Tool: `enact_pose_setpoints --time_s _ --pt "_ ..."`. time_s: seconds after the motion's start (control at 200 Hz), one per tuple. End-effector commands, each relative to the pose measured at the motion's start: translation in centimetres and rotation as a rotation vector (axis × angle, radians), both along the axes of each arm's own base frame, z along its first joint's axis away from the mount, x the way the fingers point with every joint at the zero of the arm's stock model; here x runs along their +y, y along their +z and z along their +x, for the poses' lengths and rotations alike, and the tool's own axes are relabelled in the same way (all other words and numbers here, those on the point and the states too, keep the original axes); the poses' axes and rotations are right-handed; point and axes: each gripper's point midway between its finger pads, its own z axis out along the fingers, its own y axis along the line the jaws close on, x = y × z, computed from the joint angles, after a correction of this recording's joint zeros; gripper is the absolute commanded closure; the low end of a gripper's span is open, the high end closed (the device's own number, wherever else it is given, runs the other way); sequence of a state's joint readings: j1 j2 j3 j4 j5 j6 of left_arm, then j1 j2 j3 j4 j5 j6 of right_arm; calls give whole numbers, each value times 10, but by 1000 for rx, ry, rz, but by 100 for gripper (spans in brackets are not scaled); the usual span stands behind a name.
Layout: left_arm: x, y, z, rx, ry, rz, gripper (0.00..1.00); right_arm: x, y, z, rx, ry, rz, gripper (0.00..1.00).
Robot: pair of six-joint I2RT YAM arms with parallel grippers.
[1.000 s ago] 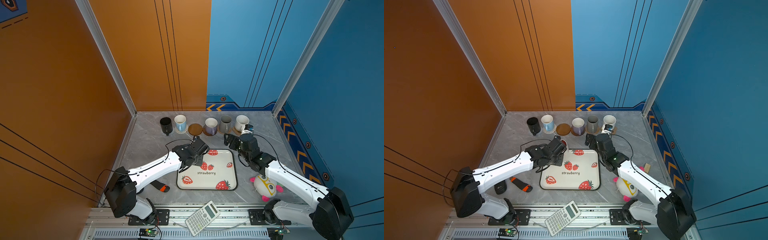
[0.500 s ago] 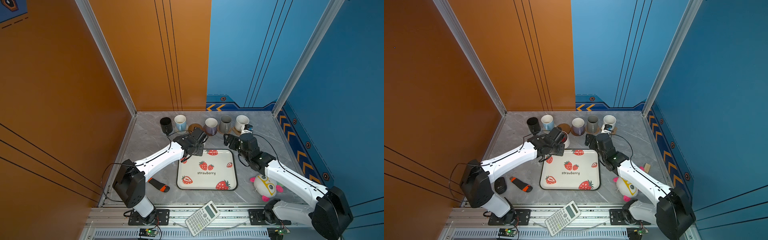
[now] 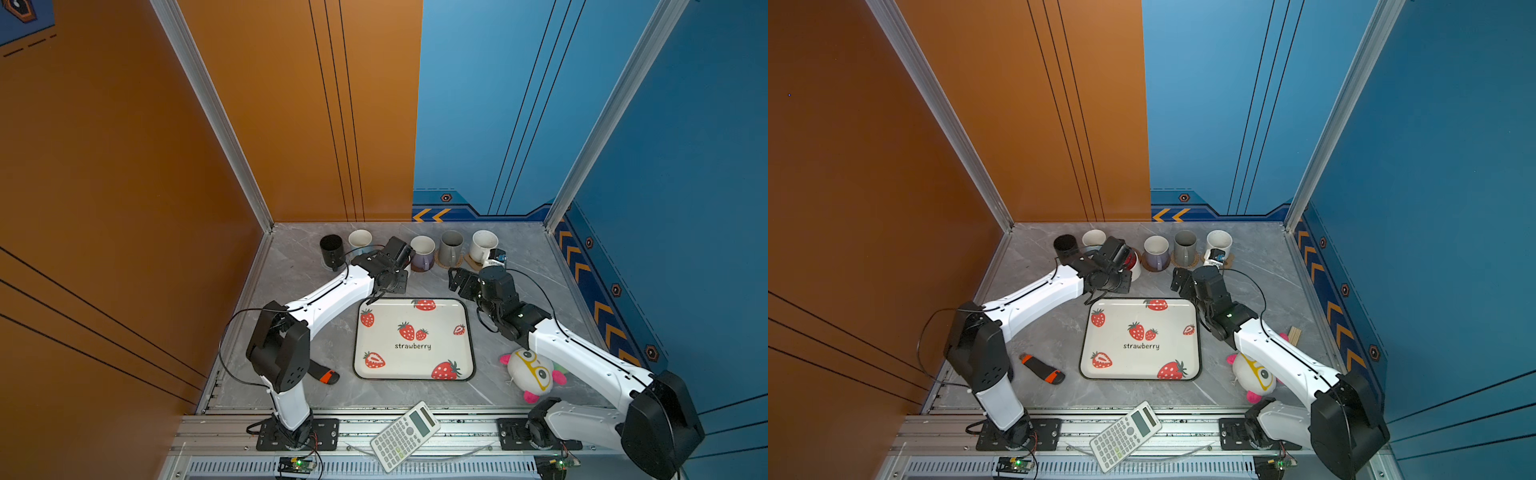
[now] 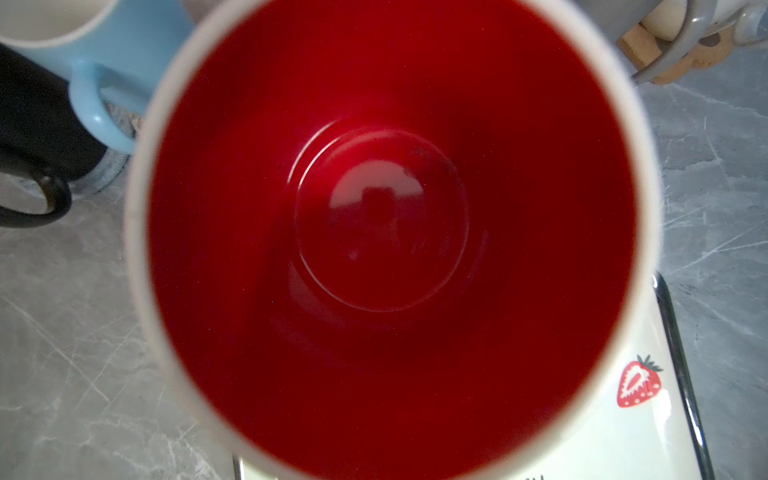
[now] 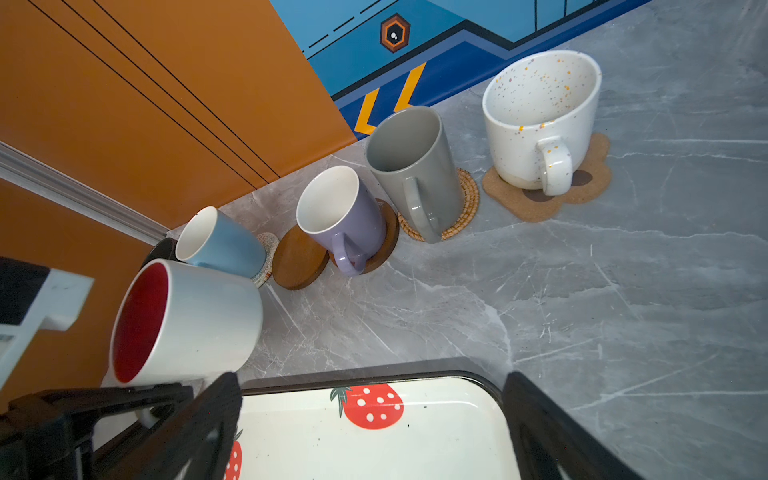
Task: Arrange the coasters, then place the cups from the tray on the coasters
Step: 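Lift the red-lined mug off the tray with the left gripper toward the coasters, then lower the red-lined mug onto the empty dark wooden coaster with the left gripper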
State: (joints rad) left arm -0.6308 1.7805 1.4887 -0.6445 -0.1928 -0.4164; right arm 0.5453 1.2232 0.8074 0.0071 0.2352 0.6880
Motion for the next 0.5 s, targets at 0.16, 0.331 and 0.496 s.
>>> enact_pose_setpoints --time_s 0.16,0.331,0.496 --pt "-12 14 39 -64 -6 -35 100 -8 -4 -4 21 -6 -22 3" --pt "-7 8 50 -64 11 -18 100 -12 -6 -2 28 -15 -24 4" --pt "-1 -2 61 -52 26 -5 100 -12 -8 -1 31 -15 -25 3"
